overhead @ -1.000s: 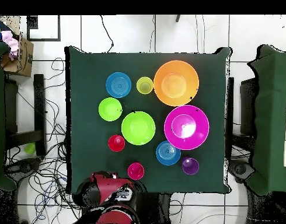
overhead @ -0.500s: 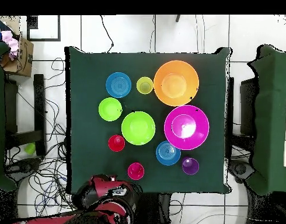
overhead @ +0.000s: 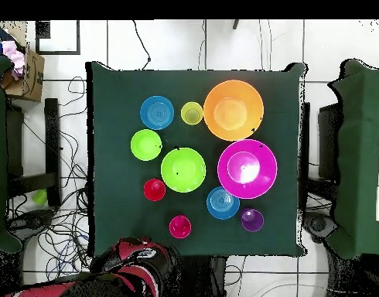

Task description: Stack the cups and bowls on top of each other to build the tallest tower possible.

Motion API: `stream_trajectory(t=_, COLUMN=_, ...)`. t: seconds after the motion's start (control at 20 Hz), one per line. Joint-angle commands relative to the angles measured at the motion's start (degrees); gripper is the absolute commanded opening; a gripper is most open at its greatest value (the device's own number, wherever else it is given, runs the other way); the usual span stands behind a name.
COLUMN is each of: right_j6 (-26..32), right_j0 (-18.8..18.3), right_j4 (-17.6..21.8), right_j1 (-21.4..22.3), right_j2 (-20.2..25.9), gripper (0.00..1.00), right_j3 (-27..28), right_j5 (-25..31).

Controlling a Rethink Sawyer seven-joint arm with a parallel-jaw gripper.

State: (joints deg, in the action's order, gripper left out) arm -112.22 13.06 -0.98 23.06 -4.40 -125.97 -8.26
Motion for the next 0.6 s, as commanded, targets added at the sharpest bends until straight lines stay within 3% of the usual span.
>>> stream_trajectory(t=0.05, right_j6=-11.08, right_j0=0.84, right_j4=-2.44, right_j1=-2.6, right_j2=4.36, gripper=1.0, right_j3=4.16, right_j5=-2.83)
stream_trajectory(t=0.35, right_j6=-12.54, right_j0=3.91, right_j4=-3.47, right_j1=-3.96, right_j2=3.2, gripper=1.0, right_j3=6.57, right_j5=-3.94)
stream_trajectory(t=0.6, right_j6=-13.05, right_j0=5.93, right_j4=-4.5, right_j1=-2.42, right_j2=1.99, gripper=1.0, right_j3=7.08, right_j5=-2.31)
